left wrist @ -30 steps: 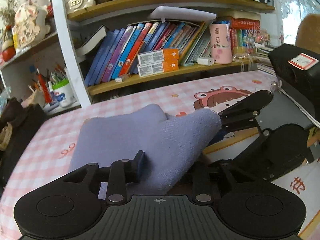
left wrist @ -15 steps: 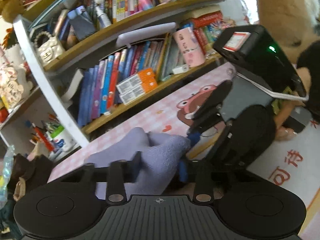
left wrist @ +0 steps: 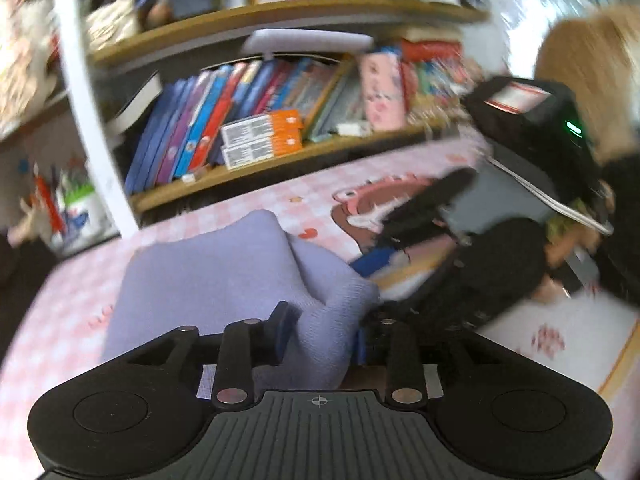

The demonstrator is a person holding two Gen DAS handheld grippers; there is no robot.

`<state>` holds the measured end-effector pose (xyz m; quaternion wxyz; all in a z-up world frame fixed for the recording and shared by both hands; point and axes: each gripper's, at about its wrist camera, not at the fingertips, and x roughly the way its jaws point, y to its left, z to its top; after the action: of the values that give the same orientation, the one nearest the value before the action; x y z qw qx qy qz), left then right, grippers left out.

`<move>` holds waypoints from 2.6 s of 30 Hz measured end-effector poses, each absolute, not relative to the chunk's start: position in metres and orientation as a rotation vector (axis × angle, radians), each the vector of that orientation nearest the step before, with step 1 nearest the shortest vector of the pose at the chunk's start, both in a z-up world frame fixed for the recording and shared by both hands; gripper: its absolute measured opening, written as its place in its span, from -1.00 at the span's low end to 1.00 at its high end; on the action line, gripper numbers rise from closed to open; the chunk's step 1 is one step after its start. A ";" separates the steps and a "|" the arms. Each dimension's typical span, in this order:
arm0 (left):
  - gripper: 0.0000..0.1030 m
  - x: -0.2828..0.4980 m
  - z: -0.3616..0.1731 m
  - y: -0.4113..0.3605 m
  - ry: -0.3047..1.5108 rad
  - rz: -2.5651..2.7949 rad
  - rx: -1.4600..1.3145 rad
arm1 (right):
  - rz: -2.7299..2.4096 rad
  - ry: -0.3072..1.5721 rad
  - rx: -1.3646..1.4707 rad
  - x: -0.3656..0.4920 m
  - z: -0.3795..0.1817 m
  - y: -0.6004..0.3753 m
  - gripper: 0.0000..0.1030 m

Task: Fold clothes

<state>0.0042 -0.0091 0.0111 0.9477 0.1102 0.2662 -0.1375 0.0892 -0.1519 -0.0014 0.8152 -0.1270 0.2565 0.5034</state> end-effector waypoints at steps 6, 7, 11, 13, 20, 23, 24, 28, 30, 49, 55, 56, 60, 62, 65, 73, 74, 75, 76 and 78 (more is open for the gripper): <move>0.10 -0.006 0.009 -0.015 0.519 -0.317 0.201 | 0.952 0.577 -0.207 0.056 0.009 -0.185 0.56; 0.11 -0.009 0.012 -0.017 0.502 -0.340 0.194 | 0.948 0.573 -0.173 0.049 0.011 -0.193 0.66; 0.21 -0.034 0.026 -0.016 0.417 -0.442 0.181 | 0.910 0.587 -0.033 0.026 0.017 -0.223 0.66; 0.21 -0.040 0.030 -0.007 0.400 -0.437 0.145 | 0.887 0.599 0.050 0.021 0.020 -0.236 0.66; 0.01 -0.022 0.007 0.015 0.519 -0.389 0.058 | 0.818 0.640 0.500 0.031 0.018 -0.264 0.66; 0.01 -0.020 -0.014 -0.011 0.574 -0.362 0.245 | 0.796 0.713 0.603 0.044 0.014 -0.251 0.66; 0.02 -0.023 -0.015 -0.014 0.561 -0.357 0.272 | 0.790 0.743 0.633 0.048 0.012 -0.244 0.66; 0.37 -0.031 0.003 0.012 0.498 -0.385 0.203 | 0.774 0.807 0.679 0.057 0.006 -0.226 0.66; 0.68 -0.039 0.020 0.036 0.418 -0.354 0.168 | 0.763 0.834 0.686 0.062 0.003 -0.218 0.66; 0.28 0.072 -0.033 0.181 0.726 -0.322 -0.579 | 0.668 0.936 0.662 0.110 -0.010 -0.150 0.35; 0.09 0.057 -0.026 0.150 0.717 -0.364 -0.529 | 0.647 0.885 0.544 0.100 0.000 -0.154 -0.34; 0.08 0.054 -0.025 0.143 0.722 -0.376 -0.518 | 0.639 0.864 0.513 0.094 0.005 -0.158 -0.35; 0.06 0.040 -0.020 0.104 0.739 -0.443 -0.452 | 0.592 0.779 0.326 0.063 0.027 -0.176 -0.41; 0.06 0.035 -0.017 0.083 0.744 -0.479 -0.416 | 0.573 0.770 0.265 0.048 0.031 -0.187 -0.41; 0.07 0.033 -0.016 0.064 0.761 -0.531 -0.397 | 0.546 0.789 0.284 0.035 0.029 -0.211 -0.41; 0.23 0.034 -0.021 0.069 0.792 -0.524 -0.431 | 0.535 0.857 0.501 0.036 0.009 -0.254 0.25; 0.23 0.036 -0.023 0.071 0.802 -0.527 -0.449 | 0.539 0.863 0.511 0.039 0.007 -0.254 0.25; 0.23 0.037 -0.025 0.072 0.812 -0.530 -0.471 | 0.542 0.869 0.521 0.041 0.006 -0.253 0.25; 0.23 0.039 -0.028 0.074 0.823 -0.534 -0.497 | 0.546 0.875 0.531 0.043 0.004 -0.253 0.25; 0.27 0.044 -0.034 0.076 0.841 -0.538 -0.540 | 0.553 0.886 0.551 0.047 0.001 -0.252 0.20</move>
<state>0.0441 0.0762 -0.0335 0.8432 -0.2559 0.3982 -0.2549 0.0472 -0.2523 0.0008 0.8307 0.2597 0.4179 0.2605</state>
